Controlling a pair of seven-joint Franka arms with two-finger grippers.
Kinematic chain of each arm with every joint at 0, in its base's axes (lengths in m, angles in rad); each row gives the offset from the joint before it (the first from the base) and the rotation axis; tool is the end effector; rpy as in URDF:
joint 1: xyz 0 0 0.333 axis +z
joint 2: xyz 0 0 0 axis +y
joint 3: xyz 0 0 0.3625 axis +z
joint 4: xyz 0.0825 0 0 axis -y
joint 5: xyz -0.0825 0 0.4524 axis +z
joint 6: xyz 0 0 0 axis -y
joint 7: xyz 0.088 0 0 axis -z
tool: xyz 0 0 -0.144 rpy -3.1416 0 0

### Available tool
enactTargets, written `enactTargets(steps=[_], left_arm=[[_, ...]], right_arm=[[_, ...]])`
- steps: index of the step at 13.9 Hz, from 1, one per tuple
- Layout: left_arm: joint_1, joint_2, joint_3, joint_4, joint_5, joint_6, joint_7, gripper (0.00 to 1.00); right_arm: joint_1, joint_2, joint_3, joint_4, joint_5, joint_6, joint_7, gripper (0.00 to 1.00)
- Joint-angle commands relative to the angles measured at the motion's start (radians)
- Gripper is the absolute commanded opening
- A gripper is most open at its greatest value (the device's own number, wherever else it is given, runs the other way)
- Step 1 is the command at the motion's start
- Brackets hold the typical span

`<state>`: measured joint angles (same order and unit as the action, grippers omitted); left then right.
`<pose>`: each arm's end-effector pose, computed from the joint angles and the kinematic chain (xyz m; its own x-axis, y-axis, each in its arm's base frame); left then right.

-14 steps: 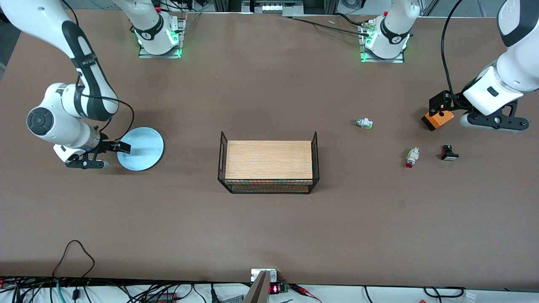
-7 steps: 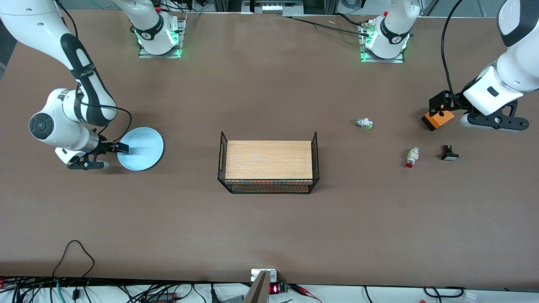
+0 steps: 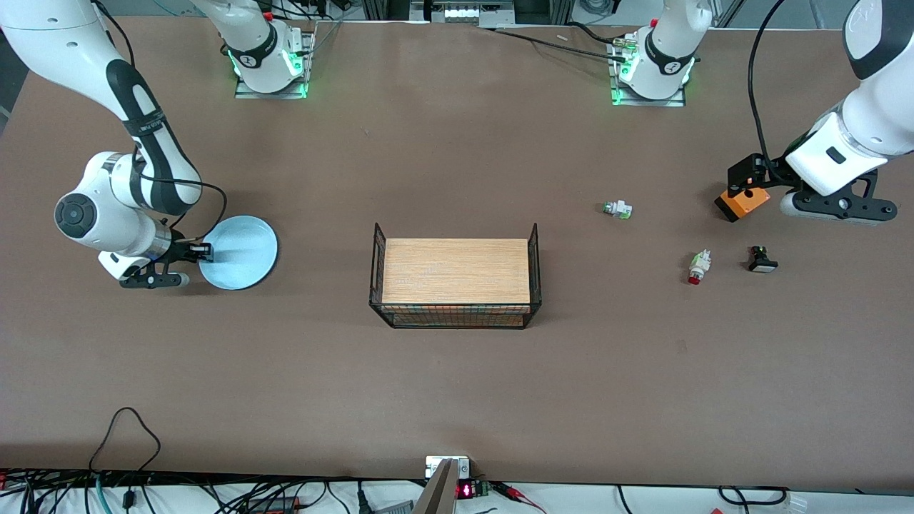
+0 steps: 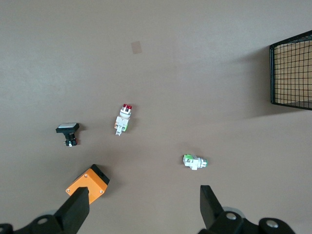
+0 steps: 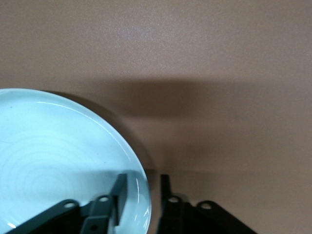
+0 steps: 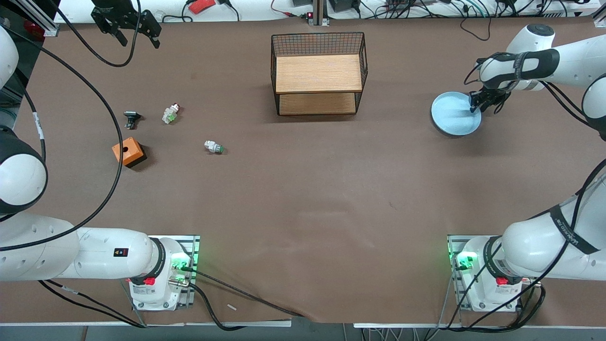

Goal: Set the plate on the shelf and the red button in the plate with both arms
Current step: 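Lower the right gripper to the pale blue plate rim and grasp it, then lift the plate with the right gripper and carry it onto the tray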

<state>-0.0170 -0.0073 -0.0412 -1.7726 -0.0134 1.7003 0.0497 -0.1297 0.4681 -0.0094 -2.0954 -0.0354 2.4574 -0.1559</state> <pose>0.6170 -0.0378 0.5402 0.9923 -0.1058 -0.0643 -0.1050 -0.9943 0.0161 0.6196 -0.0878 0.1330 0.9930 0.0455 -0.1086 0.0466 -0.9989 0.0068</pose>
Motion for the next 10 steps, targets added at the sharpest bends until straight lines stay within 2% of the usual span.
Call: enactTargets(steps=[1, 6, 10], left_arm=[[0.006, 0.009, -0.002, 0.025, 0.015, -0.011, 0.024, 1.00], [0.005, 0.009, -0.002, 0.025, 0.015, -0.013, 0.024, 1.00], [0.006, 0.010, 0.000, 0.025, 0.015, -0.011, 0.024, 1.00]], right_arm=[[-0.005, 0.004, 0.005, -0.011, -0.009, 0.020, -0.010, 0.00], [-0.005, -0.074, 0.008, 0.015, -0.001, -0.070, -0.004, 0.00], [0.034, -0.150, 0.011, 0.188, 0.020, -0.378, 0.018, 0.00]])
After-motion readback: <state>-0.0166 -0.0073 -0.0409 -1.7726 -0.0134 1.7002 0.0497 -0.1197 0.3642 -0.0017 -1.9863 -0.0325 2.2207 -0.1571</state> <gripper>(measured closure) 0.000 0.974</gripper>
